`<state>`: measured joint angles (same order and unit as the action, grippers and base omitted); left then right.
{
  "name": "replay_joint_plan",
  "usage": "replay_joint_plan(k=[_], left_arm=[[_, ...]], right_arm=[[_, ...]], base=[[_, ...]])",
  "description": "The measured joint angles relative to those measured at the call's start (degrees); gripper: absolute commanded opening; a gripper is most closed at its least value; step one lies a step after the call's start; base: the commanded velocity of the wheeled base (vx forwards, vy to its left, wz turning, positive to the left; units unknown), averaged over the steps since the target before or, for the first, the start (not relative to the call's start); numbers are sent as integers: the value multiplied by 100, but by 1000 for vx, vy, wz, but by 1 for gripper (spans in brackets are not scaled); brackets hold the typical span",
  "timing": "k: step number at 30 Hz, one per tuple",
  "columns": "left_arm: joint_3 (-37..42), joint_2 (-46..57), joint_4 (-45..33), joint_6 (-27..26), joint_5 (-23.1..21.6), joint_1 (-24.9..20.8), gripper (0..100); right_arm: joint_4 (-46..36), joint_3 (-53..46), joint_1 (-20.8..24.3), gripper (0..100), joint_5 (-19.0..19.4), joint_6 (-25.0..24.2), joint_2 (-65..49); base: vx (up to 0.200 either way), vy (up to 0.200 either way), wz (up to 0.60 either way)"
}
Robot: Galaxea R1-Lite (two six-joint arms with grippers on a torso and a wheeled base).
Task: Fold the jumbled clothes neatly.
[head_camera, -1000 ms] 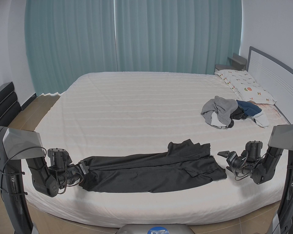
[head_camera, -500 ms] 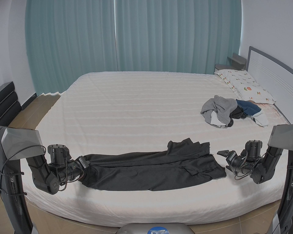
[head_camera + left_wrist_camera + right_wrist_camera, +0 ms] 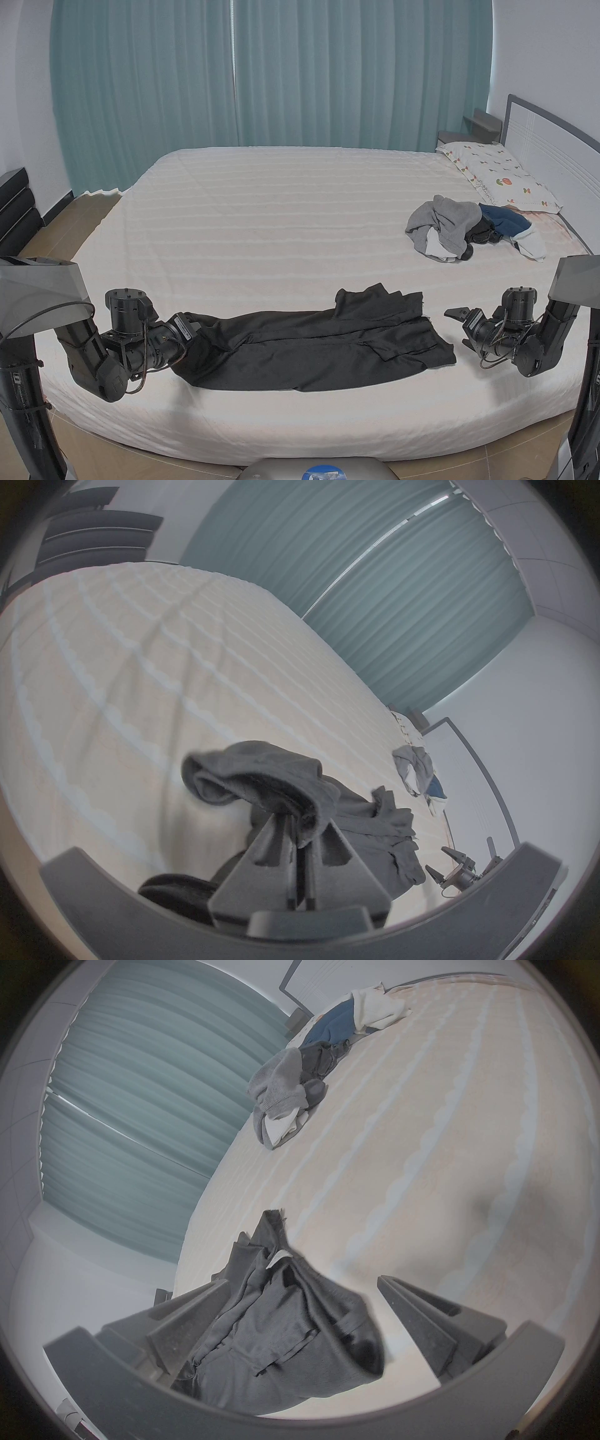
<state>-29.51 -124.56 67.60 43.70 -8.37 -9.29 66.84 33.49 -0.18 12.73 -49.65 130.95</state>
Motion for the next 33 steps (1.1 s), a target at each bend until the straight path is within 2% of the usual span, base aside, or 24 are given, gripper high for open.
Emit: replay_joint_plan(k=[8, 12, 19, 28, 33], left_arm=[[-50, 201, -33, 13, 22, -234, 0], [-234, 243, -289, 13, 165, -383, 0], [-916, 243, -1137, 11, 840, -783, 0], [-1932, 238, -2603, 6, 1150, -1328, 0], [-2547, 213, -3068, 2, 1267, -1590, 0]], right_arm=[[2, 0, 7, 100, 0, -166, -22], [0, 7, 5, 100, -1, -202, -38], [0, 5, 13, 100, 0, -213, -44], [16, -26, 78, 100, -4, -213, -39], [35, -50, 148, 100, -6, -218, -38]], base=[[0, -200, 0], [0, -200, 0], [0, -200, 0], [0, -200, 0], [0, -200, 0]])
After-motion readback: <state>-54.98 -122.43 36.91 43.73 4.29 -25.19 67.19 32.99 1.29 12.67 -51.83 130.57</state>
